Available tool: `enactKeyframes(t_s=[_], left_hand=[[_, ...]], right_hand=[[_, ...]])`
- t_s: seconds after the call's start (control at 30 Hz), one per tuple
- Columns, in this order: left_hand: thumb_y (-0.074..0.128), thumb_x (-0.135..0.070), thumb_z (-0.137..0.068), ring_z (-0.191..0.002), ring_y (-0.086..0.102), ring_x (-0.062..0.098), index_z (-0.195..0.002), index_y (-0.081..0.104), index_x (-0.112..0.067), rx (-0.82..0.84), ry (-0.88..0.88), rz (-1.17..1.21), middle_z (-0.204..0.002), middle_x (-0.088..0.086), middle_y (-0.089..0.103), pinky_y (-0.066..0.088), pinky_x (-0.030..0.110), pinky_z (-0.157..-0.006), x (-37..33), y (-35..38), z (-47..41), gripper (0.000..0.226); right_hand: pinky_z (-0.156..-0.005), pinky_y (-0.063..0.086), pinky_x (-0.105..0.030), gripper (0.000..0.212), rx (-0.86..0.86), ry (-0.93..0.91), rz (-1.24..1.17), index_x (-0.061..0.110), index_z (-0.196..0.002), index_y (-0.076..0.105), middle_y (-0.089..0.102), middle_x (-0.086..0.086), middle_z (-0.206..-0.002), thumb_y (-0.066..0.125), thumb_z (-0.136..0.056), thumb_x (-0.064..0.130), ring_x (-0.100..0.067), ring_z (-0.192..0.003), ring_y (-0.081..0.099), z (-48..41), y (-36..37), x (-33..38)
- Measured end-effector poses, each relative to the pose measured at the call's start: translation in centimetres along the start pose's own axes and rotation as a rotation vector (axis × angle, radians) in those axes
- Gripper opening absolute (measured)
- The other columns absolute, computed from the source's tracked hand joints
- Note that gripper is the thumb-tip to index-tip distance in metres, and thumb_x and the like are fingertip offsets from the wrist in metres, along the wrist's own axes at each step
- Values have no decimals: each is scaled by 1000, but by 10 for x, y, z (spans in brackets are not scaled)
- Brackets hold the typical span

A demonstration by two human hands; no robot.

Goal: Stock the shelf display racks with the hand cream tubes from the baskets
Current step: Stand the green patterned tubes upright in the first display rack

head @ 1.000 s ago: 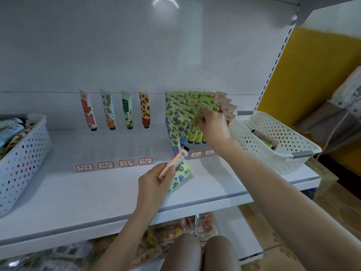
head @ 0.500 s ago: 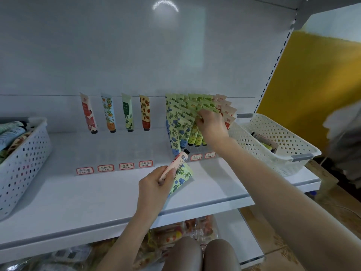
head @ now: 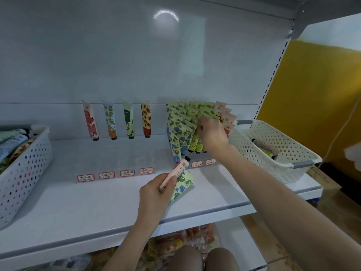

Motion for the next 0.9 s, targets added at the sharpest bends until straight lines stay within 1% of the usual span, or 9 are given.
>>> enactKeyframes(t_s=[0.13,0.2,0.37,0.5,0.57,0.63,0.7,0.83,0.9], left_hand=[[60,-25,-89,-69,63,18,-96,71,-13,0,-7,3,-74,2,69,40,27,-48,0,0,0,18],[60,-25,-89,-69,63,19,-96,71,-12,-2,-8,4,-74,3,69,40,28,-48,0,0,0,18],[59,-25,-89,-67,62,16,-97,71,-13,3,-19,6,-72,1,68,40,24,-48,0,0,0,19],[58,-25,-89,-70,61,13,-96,71,-13,7,-30,16,-69,-5,66,40,22,-48,1,1,0,18],[58,-26,-89,-70,62,13,-97,71,-14,12,-38,17,-71,-6,66,42,24,-49,1,1,1,19],[59,-25,-89,-68,62,16,-97,71,-13,6,-37,13,-72,-1,68,42,27,-50,2,1,0,19],[59,-24,-89,-66,60,18,-96,71,-12,-1,-31,16,-71,2,68,40,28,-50,1,0,0,18],[59,-23,-89,-69,56,17,-95,71,-11,-1,-9,22,-68,4,67,38,27,-49,-1,0,0,18],[59,-23,-89,-67,57,17,-96,71,-12,5,-16,22,-70,3,67,39,27,-50,-1,0,0,18]], right_hand=[[-53,41,-31,20,38,35,7,0,-95,56,57,-15,-82,41,-88,-11,-27,-68,53,-5,2,0],[-54,42,-32,20,37,43,1,0,-93,55,57,-15,-82,40,-88,-11,-27,-69,53,-6,2,-1],[-48,35,-28,17,32,4,-58,5,-87,47,49,-11,-70,37,-89,-9,-26,-62,48,-3,4,-1],[-47,32,-28,26,53,-17,-37,11,-89,44,38,-2,-61,36,-87,-14,-25,-63,47,-3,5,5],[-45,29,-25,31,60,-36,-27,16,-89,37,35,0,-61,36,-87,-15,-23,-59,43,-2,3,8],[-42,25,-25,30,56,-36,-22,14,-85,35,34,0,-60,36,-86,-16,-21,-57,40,-2,3,7],[-41,25,-25,26,46,-27,-24,8,-79,38,36,-2,-60,36,-85,-17,-23,-60,42,-3,3,6],[-41,26,-24,27,46,-44,-30,10,-80,36,36,-1,-59,36,-85,-17,-21,-55,39,-2,3,8],[-42,27,-25,27,48,-42,-41,10,-74,35,36,-1,-59,36,-85,-15,-18,-53,36,-1,3,7]])
Point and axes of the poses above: each hand's wrist, its own z-axis away from the middle knuckle, its own y-axis out of the palm, x = y × z, the point moved 8 cm from there along -z, towards the middle knuckle
